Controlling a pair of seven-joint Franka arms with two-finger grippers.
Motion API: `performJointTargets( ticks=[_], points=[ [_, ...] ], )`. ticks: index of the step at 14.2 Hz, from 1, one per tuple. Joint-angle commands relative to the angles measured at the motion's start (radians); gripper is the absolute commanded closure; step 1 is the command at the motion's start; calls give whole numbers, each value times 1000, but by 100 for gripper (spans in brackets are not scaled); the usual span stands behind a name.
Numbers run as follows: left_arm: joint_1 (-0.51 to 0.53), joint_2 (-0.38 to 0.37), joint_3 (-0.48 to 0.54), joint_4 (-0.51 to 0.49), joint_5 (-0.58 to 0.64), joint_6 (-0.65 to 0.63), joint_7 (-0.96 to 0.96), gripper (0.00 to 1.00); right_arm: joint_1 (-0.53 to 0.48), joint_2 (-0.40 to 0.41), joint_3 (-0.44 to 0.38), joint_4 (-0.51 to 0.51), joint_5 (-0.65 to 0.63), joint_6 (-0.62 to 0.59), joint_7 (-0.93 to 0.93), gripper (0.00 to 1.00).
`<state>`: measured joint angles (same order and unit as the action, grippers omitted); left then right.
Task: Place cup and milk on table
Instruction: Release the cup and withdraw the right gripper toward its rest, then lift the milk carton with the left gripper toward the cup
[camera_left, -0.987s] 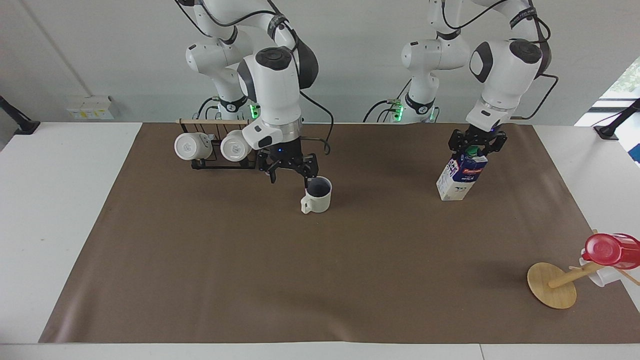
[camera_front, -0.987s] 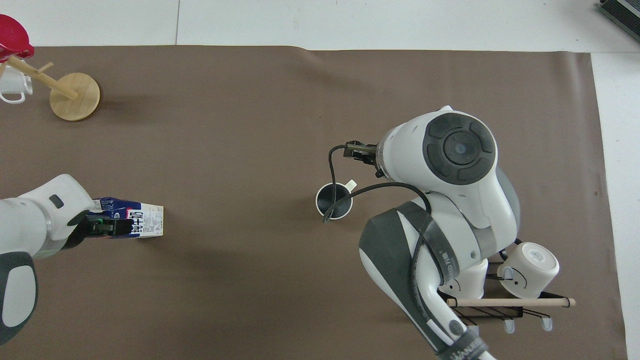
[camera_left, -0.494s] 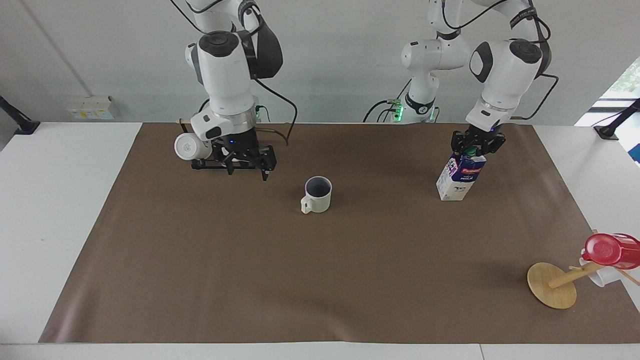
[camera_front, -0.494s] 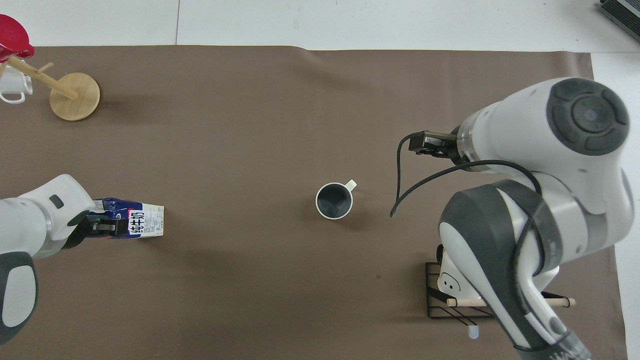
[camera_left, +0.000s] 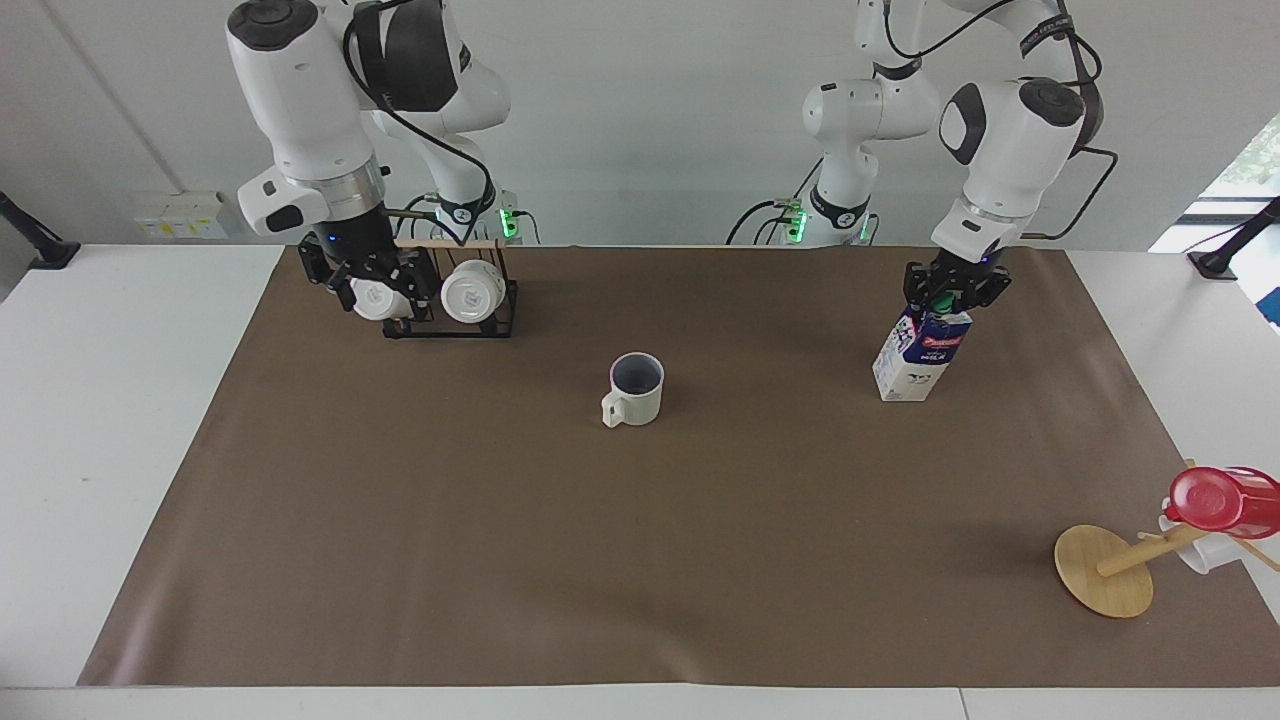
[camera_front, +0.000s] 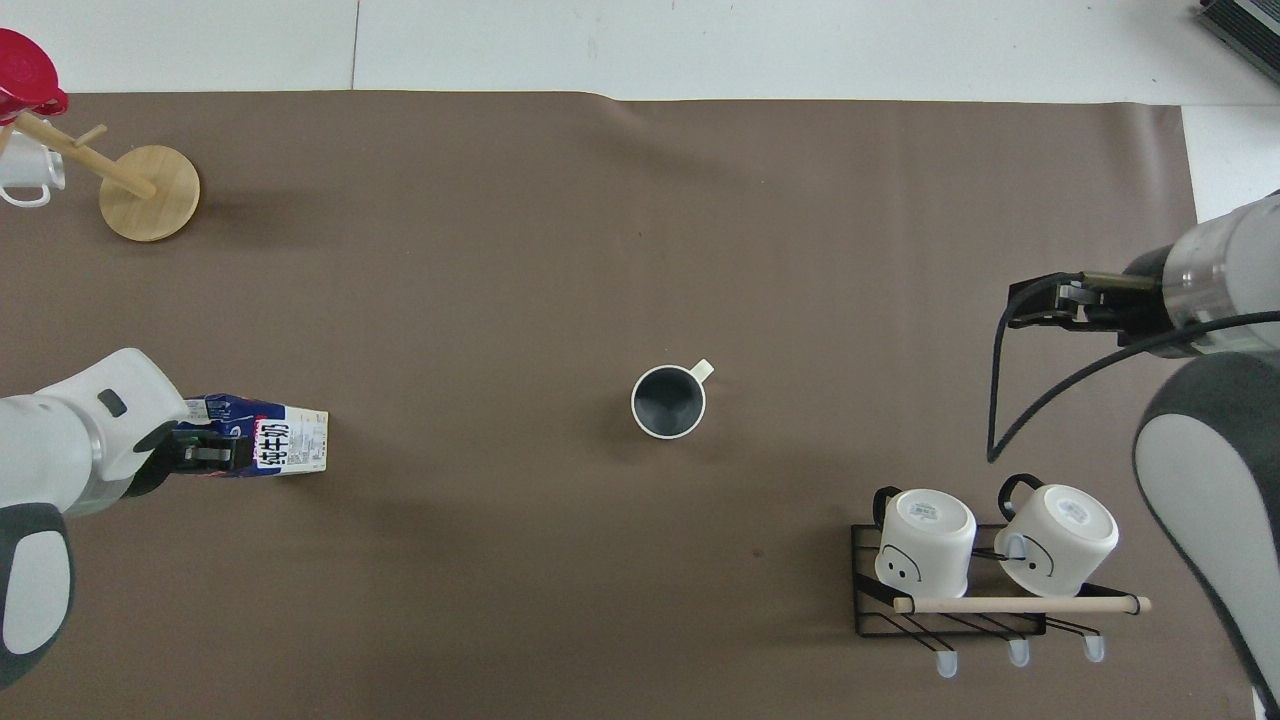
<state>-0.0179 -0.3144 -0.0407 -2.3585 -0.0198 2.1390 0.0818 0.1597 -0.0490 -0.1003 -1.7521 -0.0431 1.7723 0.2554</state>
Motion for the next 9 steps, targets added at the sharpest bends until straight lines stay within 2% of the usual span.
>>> performJointTargets(
  ticks=[1, 5, 9],
  points=[
    [-5, -14, -1, 22, 18, -22, 0, 42, -63, -32, 11, -18, 23, -24, -76, 0],
    [-22, -12, -5, 48, 17, -34, -31, 42, -88, -32, 2, 31, 22, -80, -87, 0],
    [-71, 0, -31, 117, 18, -115, -147, 42, -89, -32, -9, 163, 23, -222, -90, 0]
  ],
)
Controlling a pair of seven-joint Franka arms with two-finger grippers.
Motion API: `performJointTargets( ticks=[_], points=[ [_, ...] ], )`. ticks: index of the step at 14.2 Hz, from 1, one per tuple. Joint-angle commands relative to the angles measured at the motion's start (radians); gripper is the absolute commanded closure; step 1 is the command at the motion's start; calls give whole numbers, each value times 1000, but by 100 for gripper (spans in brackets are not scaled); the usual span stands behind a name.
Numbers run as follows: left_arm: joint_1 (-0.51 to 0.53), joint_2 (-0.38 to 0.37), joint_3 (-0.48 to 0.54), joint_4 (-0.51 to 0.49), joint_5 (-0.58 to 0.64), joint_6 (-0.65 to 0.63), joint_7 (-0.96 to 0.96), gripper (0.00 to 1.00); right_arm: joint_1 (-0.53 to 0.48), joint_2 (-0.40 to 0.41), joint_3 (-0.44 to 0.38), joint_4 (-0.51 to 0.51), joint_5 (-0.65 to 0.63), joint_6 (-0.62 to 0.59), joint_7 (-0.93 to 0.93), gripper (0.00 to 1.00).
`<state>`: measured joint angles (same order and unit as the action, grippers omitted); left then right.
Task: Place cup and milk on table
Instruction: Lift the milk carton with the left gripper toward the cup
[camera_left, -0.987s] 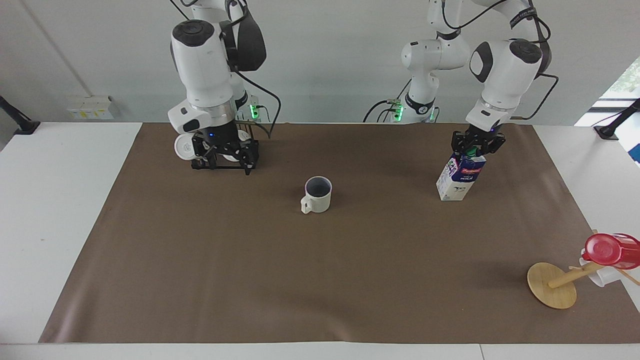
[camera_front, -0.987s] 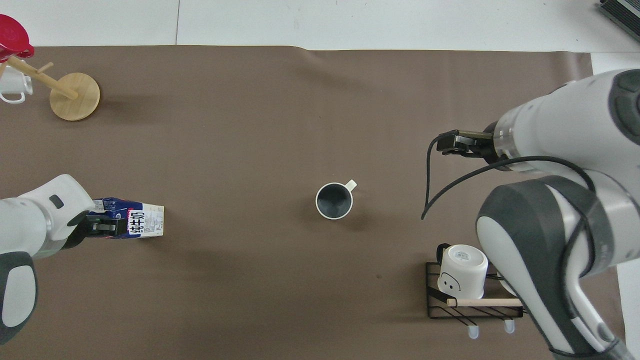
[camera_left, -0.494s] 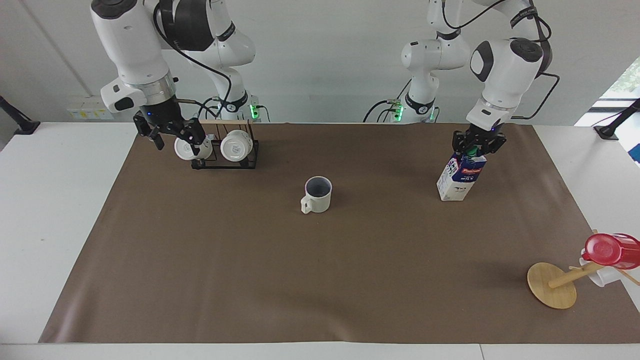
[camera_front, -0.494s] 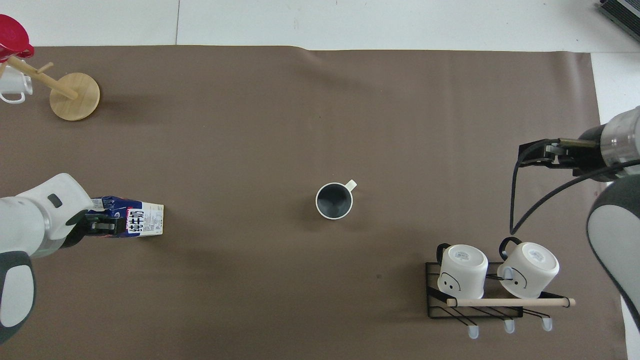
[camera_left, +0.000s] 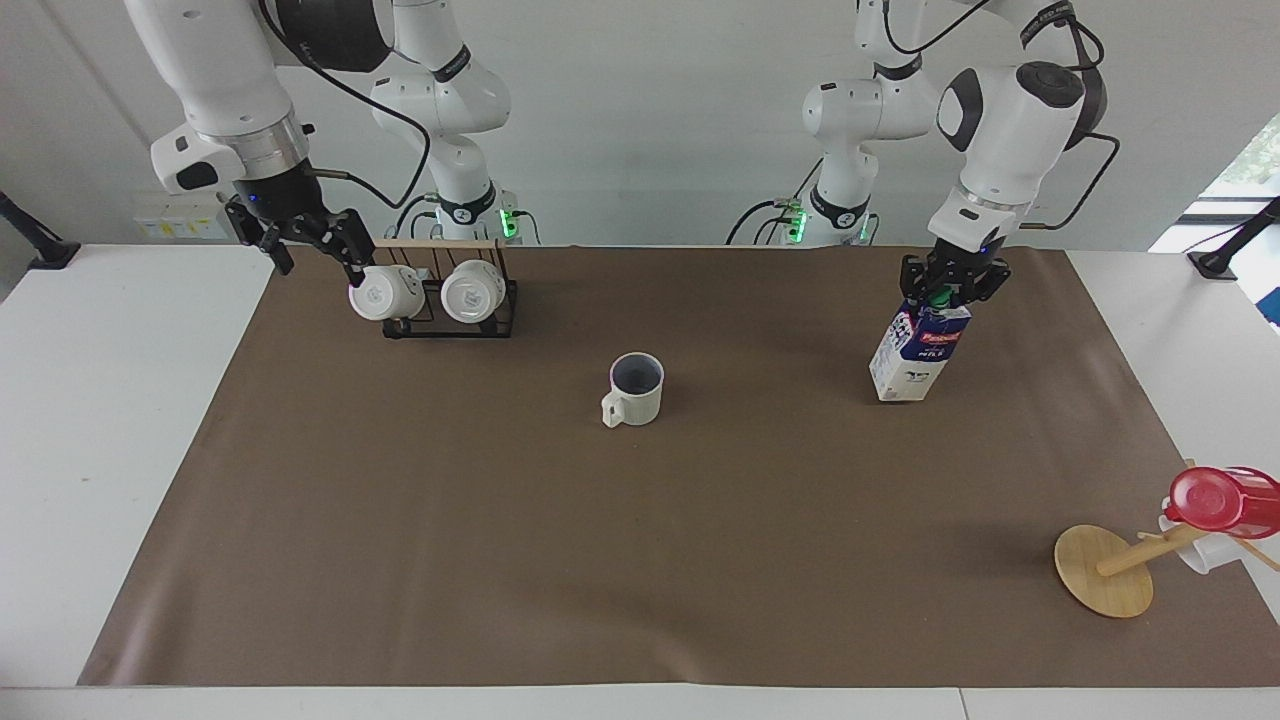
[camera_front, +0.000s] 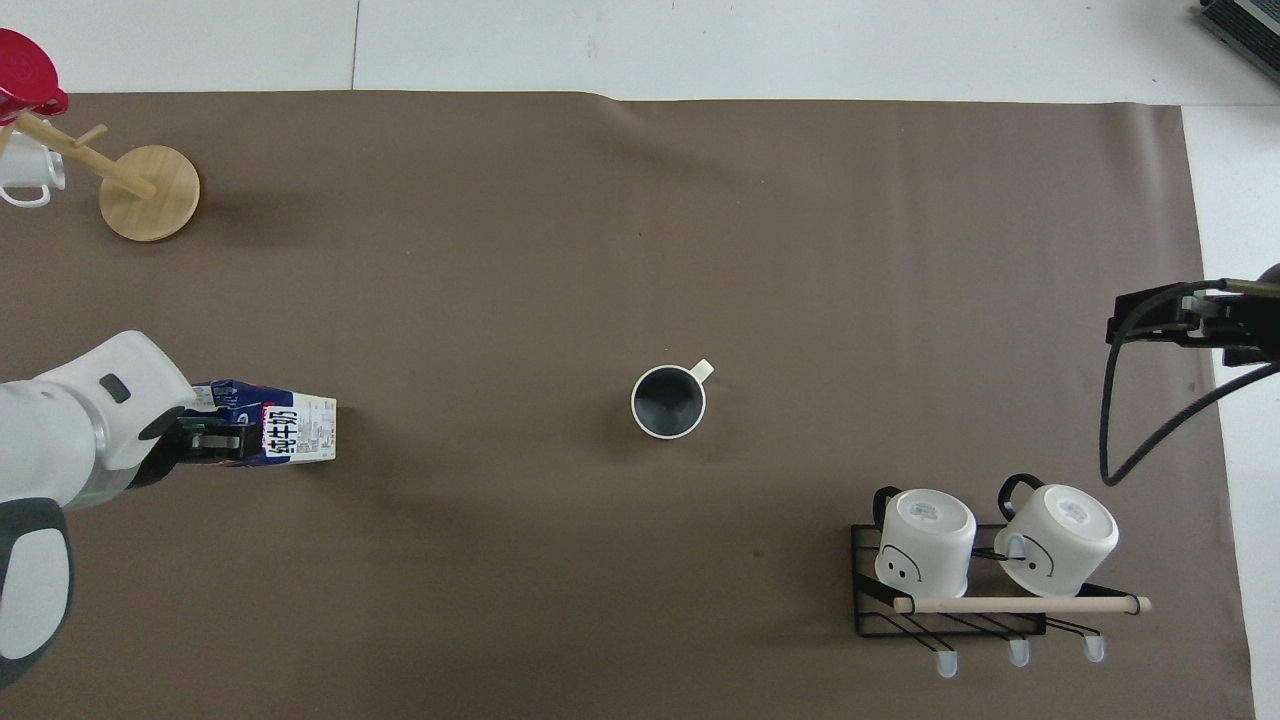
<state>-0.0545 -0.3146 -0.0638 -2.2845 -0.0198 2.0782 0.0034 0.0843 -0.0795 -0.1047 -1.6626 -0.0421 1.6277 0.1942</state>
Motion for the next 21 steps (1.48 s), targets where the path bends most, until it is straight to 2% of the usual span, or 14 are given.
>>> performJointTargets(
  ticks=[1, 4, 5, 8, 12, 18, 21],
  points=[
    [-41, 2, -22, 59, 18, -73, -103, 42, -14, -2, -6, 104, 22, -122, -28, 0],
    [-41, 15, -96, 109, 18, -127, -209, 42, -12, -5, -7, 165, 21, -238, -32, 0],
    [-41, 17, -125, 123, 18, -136, -250, 42, -11, -38, -3, 149, 21, -235, -32, 0],
    [-41, 26, -191, 149, 15, -136, -356, 42, -8, -58, 2, 115, 25, -230, -41, 0],
    [-50, 98, -206, 230, -6, -118, -376, 43, -8, -49, -1, 115, 25, -224, -111, 0],
    [-241, 244, -206, 325, -5, -51, -646, 45, -2, -48, 0, 106, 9, -216, -110, 0],
    [-275, 281, -206, 329, 20, -6, -680, 45, 0, -55, 0, 92, 13, -207, -94, 0]
  ],
)
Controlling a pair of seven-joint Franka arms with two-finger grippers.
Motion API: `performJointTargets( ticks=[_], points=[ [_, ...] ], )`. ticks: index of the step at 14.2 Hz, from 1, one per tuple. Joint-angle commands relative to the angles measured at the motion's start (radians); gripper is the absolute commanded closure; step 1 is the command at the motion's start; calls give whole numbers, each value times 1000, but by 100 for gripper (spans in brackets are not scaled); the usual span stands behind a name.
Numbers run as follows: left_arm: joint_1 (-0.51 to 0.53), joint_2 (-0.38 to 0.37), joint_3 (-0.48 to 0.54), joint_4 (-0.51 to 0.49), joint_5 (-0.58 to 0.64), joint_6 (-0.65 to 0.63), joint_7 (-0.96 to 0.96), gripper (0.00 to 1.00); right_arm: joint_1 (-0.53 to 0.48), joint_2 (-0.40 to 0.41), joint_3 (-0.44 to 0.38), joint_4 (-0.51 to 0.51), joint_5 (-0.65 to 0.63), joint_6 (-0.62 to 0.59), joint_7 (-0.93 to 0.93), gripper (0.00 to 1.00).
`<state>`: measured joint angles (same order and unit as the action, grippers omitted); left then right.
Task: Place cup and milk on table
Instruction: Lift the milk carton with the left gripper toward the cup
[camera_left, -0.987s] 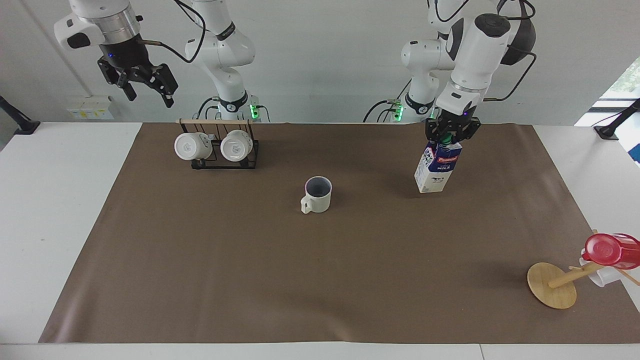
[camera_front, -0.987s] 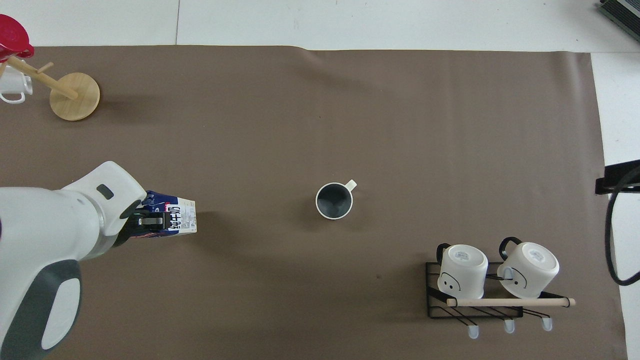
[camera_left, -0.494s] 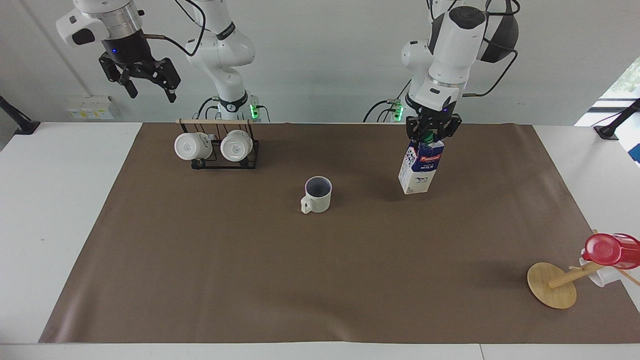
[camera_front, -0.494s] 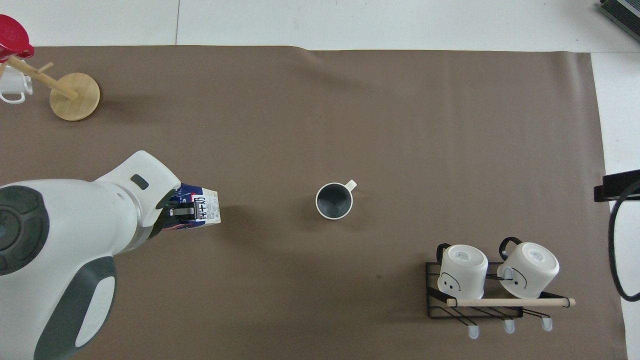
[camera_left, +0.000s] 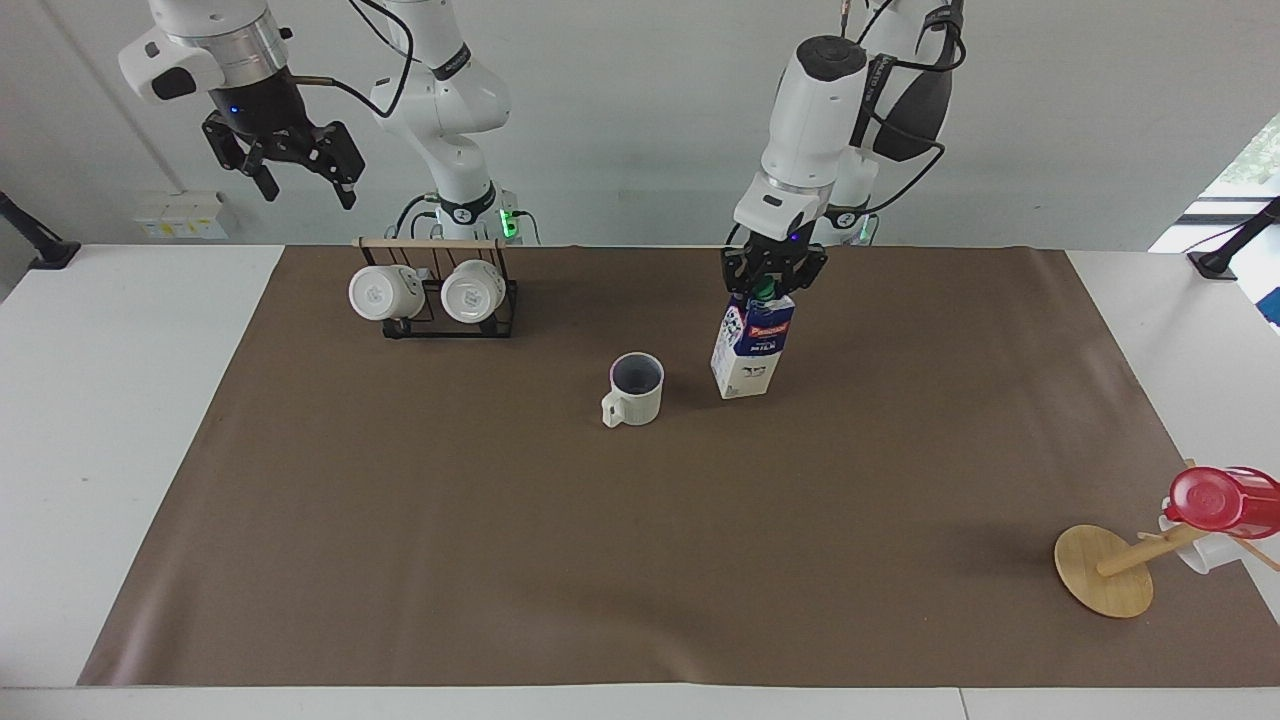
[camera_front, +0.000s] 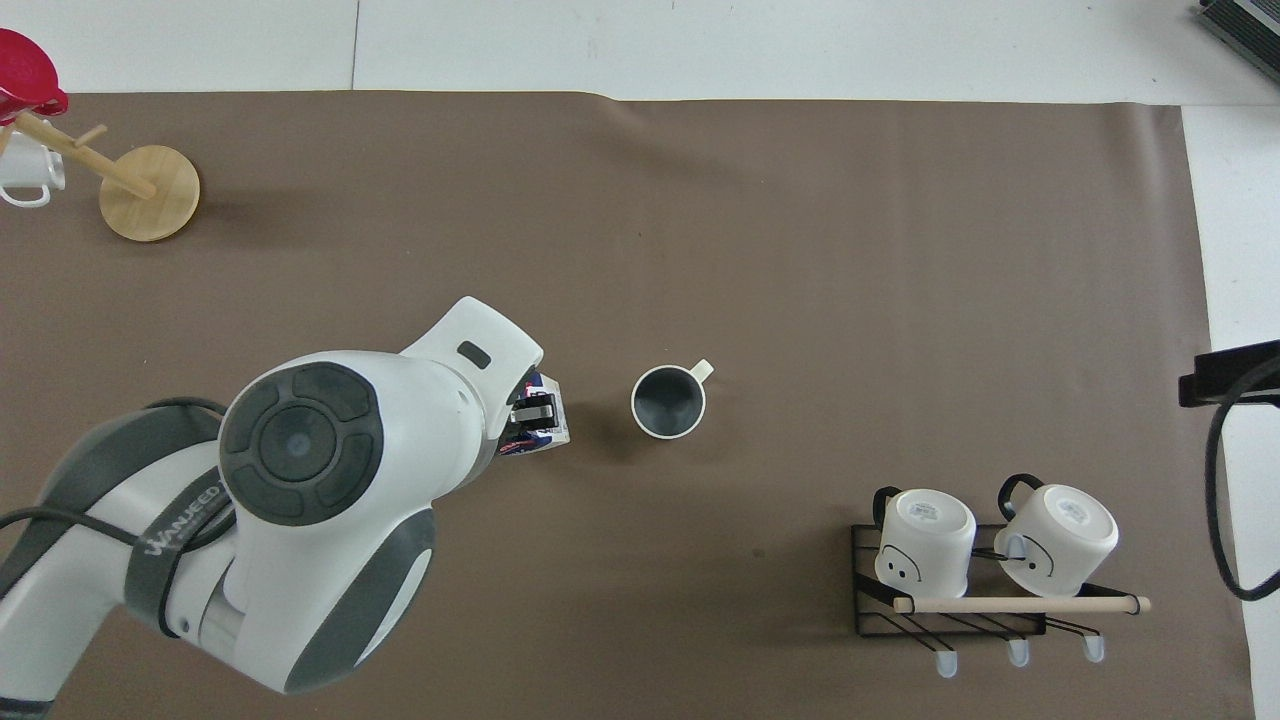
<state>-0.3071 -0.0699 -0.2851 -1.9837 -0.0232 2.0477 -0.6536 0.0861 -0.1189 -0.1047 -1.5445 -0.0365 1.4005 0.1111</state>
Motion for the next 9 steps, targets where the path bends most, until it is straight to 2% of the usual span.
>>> performJointTargets(
  ticks=[1, 9],
  points=[
    [-30, 48, 15, 28, 26, 35, -26, 45, -2, -16, 0, -26, 10, 20, -11, 0],
    [-53, 114, 15, 26, 101, 108, -57, 44, -2, -16, 0, -26, 21, 17, -11, 0]
  ],
)
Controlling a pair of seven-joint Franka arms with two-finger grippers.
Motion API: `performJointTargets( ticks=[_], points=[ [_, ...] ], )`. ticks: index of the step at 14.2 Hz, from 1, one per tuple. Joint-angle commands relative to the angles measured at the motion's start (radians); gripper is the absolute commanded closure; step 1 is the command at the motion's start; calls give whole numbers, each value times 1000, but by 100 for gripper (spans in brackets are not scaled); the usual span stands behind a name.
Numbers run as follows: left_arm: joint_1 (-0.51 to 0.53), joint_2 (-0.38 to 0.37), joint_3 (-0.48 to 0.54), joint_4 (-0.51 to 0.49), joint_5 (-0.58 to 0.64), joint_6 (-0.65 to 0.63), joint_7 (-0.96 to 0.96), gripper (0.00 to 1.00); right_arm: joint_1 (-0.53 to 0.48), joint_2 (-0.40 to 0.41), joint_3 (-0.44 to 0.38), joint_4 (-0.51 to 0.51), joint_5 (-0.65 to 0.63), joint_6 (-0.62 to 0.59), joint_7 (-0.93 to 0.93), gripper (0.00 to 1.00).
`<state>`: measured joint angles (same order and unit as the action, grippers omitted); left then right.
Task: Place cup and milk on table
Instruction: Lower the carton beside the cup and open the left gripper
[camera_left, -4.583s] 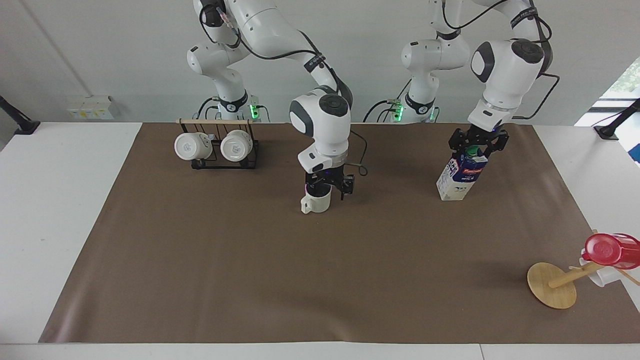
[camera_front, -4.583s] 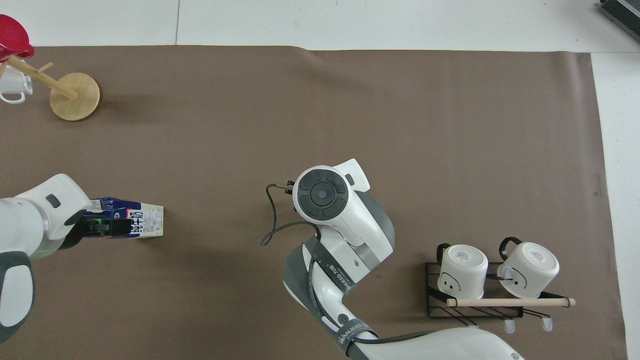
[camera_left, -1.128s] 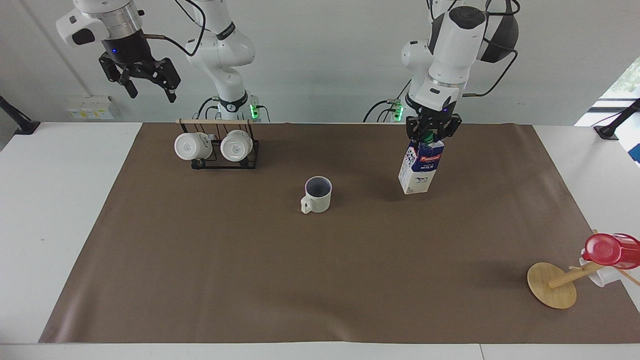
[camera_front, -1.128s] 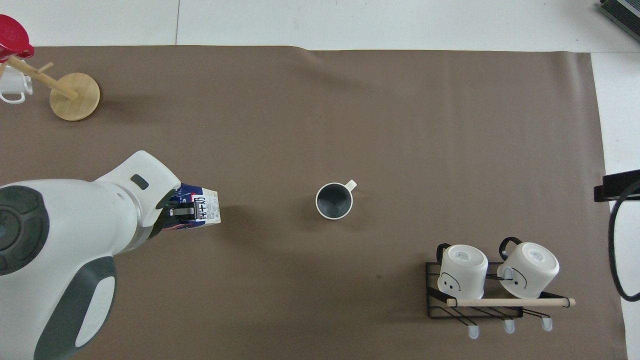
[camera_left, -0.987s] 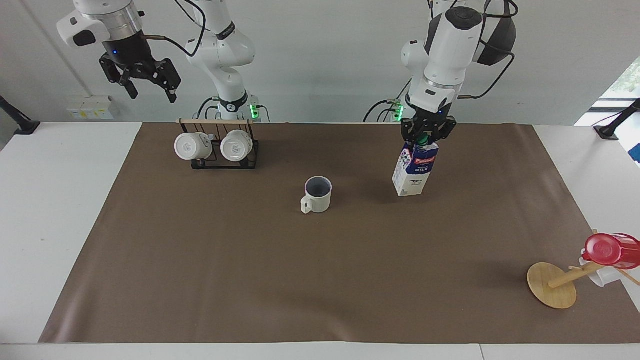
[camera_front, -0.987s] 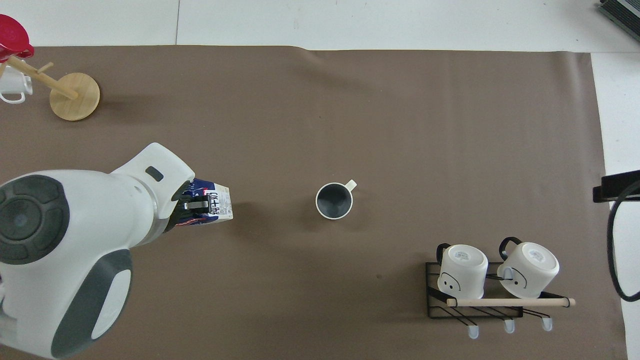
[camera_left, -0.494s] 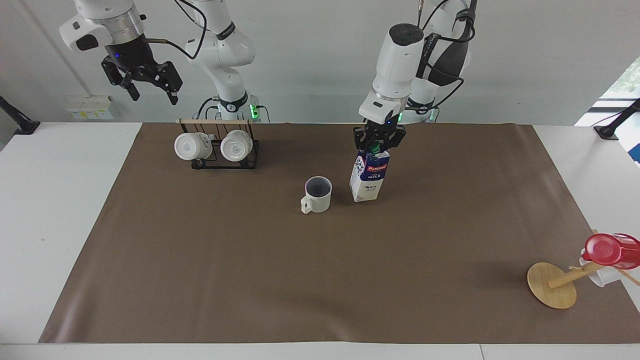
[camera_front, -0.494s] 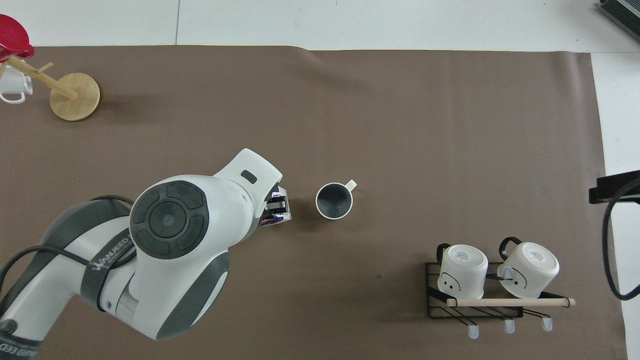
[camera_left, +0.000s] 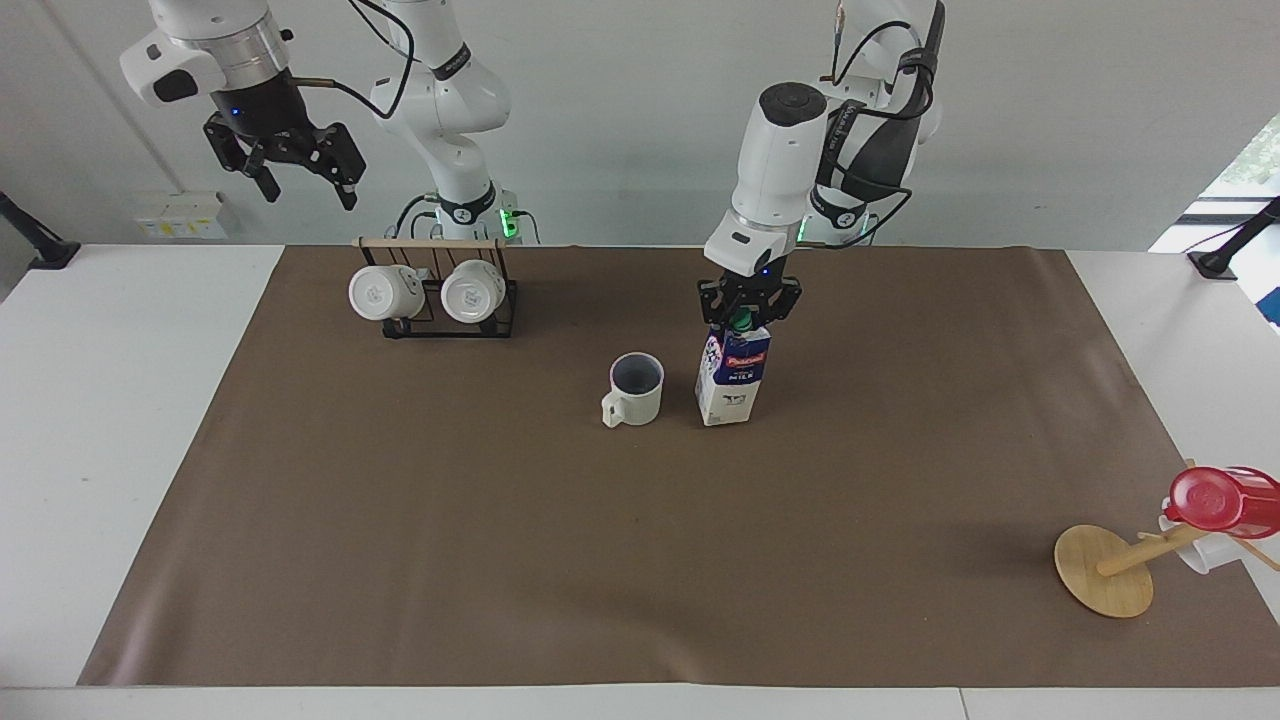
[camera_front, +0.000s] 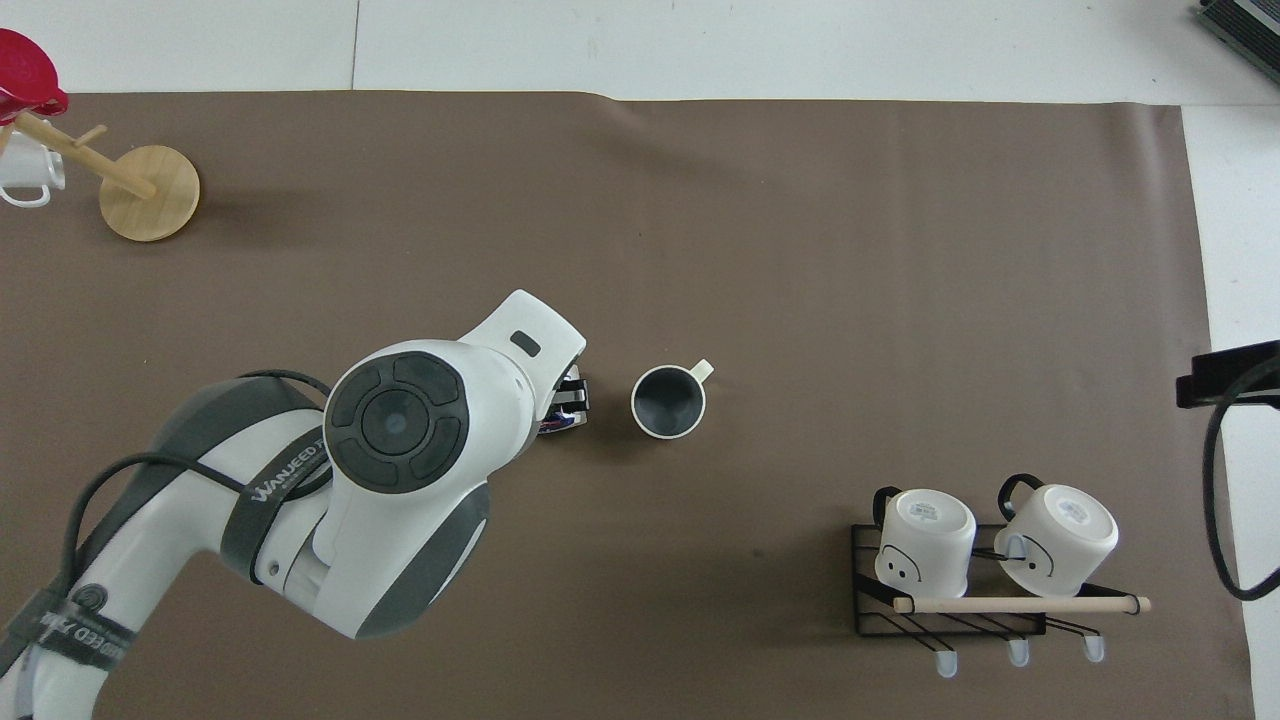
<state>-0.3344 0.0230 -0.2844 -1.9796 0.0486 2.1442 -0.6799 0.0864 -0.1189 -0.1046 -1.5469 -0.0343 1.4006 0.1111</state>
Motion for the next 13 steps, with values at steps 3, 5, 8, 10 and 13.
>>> performJointTargets(
  ticks=[3, 5, 8, 10, 13],
  points=[
    [-29, 26, 14, 21, 30, 16, -43, 43, -10, -18, 0, -25, 17, 17, -11, 0],
    [-29, 28, 14, 16, 30, 19, -43, 35, -10, -18, 0, -25, 17, 18, -10, 0],
    [-31, 34, 14, 16, 31, 19, -43, 29, -11, -18, 0, -27, 17, 20, -11, 0],
    [-31, 35, 14, 15, 33, 23, -43, 23, -11, -18, 0, -27, 17, 17, -11, 0],
    [-37, 35, 14, 21, 33, 22, -41, 0, -11, -18, 0, -27, 19, 11, -14, 0]
  ],
)
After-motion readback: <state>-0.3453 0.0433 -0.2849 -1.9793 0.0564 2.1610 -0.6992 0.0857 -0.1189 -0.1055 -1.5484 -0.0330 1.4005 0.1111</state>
